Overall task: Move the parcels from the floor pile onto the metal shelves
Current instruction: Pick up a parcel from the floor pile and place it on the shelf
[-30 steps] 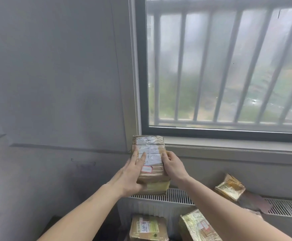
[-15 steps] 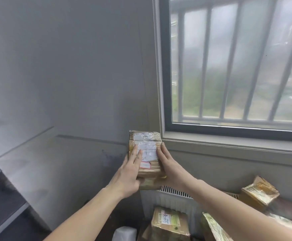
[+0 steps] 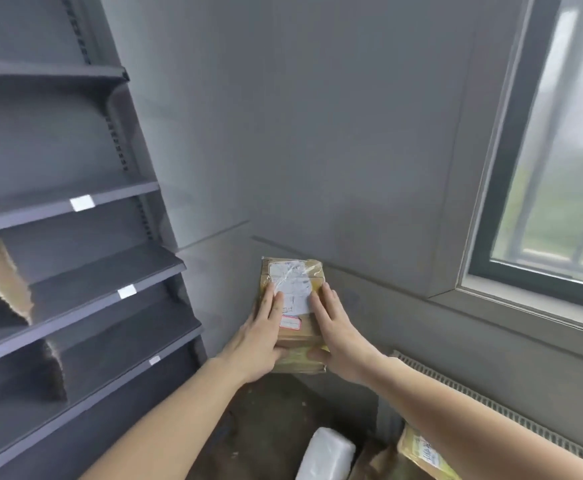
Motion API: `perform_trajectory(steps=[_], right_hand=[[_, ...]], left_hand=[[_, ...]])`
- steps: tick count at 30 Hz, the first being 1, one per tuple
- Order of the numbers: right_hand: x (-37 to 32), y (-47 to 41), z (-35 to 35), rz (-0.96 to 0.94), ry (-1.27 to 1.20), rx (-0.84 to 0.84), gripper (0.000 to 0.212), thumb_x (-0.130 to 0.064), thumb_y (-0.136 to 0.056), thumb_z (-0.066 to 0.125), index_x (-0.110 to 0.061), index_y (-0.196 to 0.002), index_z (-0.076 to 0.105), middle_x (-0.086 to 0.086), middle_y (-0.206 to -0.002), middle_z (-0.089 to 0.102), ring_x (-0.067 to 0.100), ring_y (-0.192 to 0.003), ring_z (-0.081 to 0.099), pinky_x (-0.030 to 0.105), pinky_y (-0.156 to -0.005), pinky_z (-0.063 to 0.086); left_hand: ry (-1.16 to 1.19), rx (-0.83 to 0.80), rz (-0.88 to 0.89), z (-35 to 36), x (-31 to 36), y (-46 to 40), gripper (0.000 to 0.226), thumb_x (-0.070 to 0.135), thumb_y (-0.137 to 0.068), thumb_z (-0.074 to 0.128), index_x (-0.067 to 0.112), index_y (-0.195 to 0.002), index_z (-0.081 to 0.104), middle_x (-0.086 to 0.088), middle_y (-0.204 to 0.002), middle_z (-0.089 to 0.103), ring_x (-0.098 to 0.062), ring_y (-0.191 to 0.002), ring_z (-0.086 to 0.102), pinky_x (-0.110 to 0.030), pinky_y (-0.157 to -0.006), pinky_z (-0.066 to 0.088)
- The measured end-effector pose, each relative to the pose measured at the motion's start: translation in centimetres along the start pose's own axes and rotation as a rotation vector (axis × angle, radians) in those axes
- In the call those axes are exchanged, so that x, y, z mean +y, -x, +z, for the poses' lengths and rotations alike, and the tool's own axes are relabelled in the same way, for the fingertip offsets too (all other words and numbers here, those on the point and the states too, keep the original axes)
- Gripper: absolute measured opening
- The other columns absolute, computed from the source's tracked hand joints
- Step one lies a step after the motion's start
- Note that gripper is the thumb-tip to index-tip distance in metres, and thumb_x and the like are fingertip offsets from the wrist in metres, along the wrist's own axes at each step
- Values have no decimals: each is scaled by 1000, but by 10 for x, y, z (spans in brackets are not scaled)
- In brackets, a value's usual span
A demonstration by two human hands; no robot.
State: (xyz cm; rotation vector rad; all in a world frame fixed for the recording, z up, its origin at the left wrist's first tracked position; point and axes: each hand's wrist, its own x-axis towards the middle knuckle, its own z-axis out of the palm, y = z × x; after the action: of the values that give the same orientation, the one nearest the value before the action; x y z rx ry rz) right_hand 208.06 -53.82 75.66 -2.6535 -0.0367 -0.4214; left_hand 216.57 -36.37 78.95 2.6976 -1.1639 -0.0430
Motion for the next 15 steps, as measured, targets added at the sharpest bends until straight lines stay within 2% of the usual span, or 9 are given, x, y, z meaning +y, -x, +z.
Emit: perform_trajectory(steps=[3, 10, 13, 15], right_hand=[[-45, -25, 19, -70, 12, -77, 109, -20, -90, 69, -19, -153, -21, 3, -155, -37, 23, -145, -27, 29, -117, 2], [-157, -64, 72, -210, 35, -197, 110, -26, -91, 68, -26, -152, -23, -3, -154, -40, 17, -144, -29, 25, -114, 0], [-204, -72, 95, -248, 59, -225, 108, -24, -91, 69, -29, -153, -20, -3, -154, -39, 22, -148, -21, 33, -122, 15], [-232, -75, 109, -269, 56, -250, 106, -20, -92, 67, -28, -154, -18, 0, -155, -38, 25, -151, -7, 28, -117, 24]], left_hand=[[9, 17, -85, -16, -45, 34, 101, 38, -95, 61, 19, -154, -18, 10, -155, -37, -24, -151, 6, -44, -118, 27], [77, 68, -245, -44, -138, 128, 99, 37, -95, 60, 23, -155, -18, 11, -157, -35, -25, -150, 17, -43, -115, 31], [96, 103, -316, -52, -170, 167, 98, 37, -96, 59, 22, -155, -17, 10, -157, -35, -26, -148, 22, -41, -113, 34], [99, 123, -356, -56, -191, 191, 97, 36, -96, 59, 21, -155, -17, 10, -157, -35, -27, -146, 27, -41, -111, 36]])
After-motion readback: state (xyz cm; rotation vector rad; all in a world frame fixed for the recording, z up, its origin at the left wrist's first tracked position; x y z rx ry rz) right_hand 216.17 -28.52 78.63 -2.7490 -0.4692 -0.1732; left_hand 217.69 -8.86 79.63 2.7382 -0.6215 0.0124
